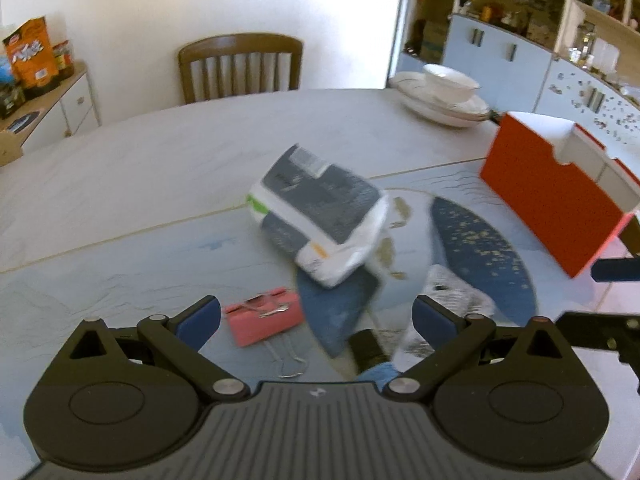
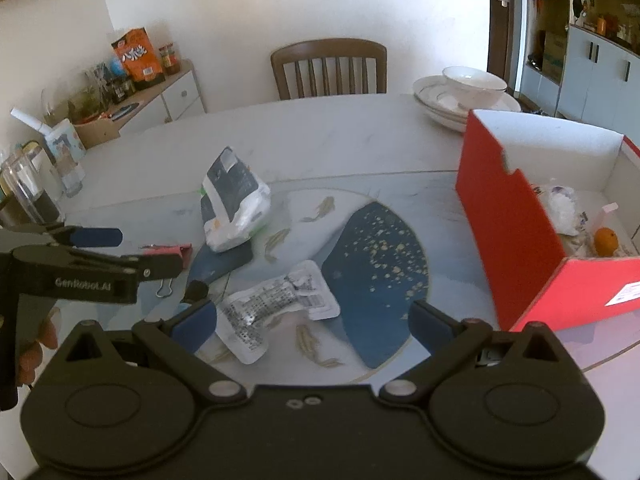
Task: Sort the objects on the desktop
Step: 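Grasp the pink binder clip with the left gripper while the right gripper grasps the white packet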
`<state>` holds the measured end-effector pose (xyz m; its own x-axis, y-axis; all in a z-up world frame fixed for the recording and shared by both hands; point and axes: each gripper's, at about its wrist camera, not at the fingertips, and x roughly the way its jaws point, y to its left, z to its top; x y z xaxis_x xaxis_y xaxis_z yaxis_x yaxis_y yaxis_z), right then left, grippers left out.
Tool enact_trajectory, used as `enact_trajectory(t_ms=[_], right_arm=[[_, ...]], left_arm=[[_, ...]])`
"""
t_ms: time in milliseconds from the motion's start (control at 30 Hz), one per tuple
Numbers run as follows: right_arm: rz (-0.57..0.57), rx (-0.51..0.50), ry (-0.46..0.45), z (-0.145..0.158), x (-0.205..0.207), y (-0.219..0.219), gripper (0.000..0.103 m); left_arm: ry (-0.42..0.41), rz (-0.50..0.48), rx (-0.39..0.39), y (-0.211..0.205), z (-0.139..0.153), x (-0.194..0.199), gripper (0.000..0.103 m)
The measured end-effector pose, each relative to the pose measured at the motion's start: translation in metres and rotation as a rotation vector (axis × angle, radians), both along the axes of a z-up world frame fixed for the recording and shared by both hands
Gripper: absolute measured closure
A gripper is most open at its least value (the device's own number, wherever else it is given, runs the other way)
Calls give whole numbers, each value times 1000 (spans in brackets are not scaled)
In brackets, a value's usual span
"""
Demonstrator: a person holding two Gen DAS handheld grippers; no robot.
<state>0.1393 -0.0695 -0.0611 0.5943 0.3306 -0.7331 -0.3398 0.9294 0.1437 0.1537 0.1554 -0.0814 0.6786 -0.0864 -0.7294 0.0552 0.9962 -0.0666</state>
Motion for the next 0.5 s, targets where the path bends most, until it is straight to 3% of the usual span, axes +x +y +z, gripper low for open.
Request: enact_trajectory(t_ms=[333, 500], right_arm=[[-67, -42, 9, -19, 11, 27, 2], [-114, -36, 62, -33, 19, 37, 5]], left_arm=[[54, 95, -8, 20, -21, 22, 1], [65, 113, -1, 20, -28, 29, 1]])
